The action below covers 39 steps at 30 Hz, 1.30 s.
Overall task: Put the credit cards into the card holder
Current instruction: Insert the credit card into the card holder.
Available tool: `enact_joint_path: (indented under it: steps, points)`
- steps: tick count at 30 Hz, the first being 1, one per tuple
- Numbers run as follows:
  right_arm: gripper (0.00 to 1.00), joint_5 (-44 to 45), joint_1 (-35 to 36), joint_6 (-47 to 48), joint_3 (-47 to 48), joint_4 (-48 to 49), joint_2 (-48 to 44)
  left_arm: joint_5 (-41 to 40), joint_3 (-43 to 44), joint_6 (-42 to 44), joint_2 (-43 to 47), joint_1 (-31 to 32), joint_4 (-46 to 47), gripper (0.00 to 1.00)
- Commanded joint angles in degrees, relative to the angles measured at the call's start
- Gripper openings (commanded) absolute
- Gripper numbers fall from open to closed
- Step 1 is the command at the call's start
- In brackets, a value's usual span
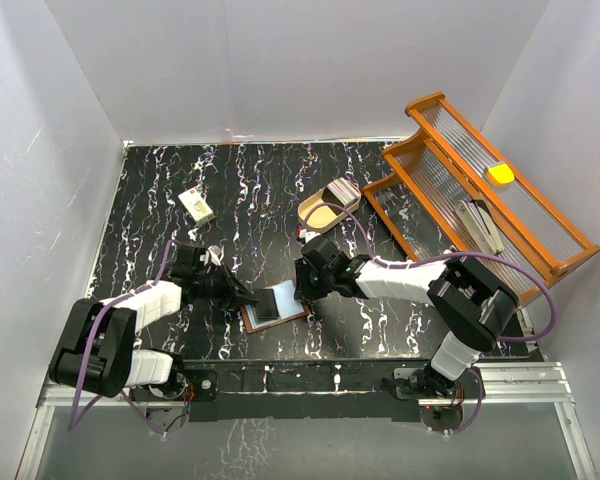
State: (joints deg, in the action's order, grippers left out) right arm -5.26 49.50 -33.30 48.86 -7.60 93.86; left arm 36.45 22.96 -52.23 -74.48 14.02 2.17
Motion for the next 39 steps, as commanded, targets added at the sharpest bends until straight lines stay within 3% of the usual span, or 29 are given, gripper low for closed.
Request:
enact_joint_path:
  steps: [1,11,20,29,39]
  points:
    - [0.12,1.22,0.27,-0.66,-1.08,2.43,-0.67,0.46,0.54,-1.23,-1.7,0.05,2.01,0.0]
    - [0.12,1.34,0.38,-0.77,-1.76,3.1,-0.7,2.98,0.32,0.44,-0.12,0.52,4.19,0.0]
    - [0.12,2.09,0.42,-0.71,-1.98,2.56,-1.74,0.19,4.12,5.92,3.1,0.56,-8.42,0.0]
    - [0.12,1.64,0.43,-0.79,-1.85,2.5,-1.88,0.06,5.13,5.3,2.78,0.54,-9.34,0.0]
    - [0.12,1.84,0.51,-1.25,-2.11,2.14,-1.89,1.64,2.4,3.23,0.27,0.49,-2.2,0.0]
